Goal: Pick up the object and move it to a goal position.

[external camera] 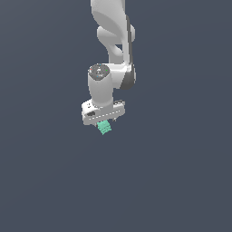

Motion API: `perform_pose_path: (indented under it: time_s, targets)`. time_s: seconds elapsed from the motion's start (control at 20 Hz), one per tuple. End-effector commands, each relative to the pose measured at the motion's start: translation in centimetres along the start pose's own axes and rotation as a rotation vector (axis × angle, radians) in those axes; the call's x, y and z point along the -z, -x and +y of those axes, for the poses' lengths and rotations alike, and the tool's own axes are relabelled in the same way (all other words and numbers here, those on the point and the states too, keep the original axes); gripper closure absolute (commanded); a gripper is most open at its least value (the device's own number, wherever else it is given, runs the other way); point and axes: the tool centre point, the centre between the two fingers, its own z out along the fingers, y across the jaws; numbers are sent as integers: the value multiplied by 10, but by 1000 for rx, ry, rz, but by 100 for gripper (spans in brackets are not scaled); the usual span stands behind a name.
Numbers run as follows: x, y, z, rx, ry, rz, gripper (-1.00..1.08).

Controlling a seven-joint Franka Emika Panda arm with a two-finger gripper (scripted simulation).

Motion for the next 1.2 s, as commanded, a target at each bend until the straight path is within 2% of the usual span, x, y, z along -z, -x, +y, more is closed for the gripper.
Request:
perform_pose_path:
  time_s: [0.0, 0.55, 1.15]
  targets:
    - [-8, 9, 1, 59, 0, 0, -92]
    - [-30, 35, 3, 225, -3, 2, -92]
    - [-38, 39, 3, 250, -4, 2, -92]
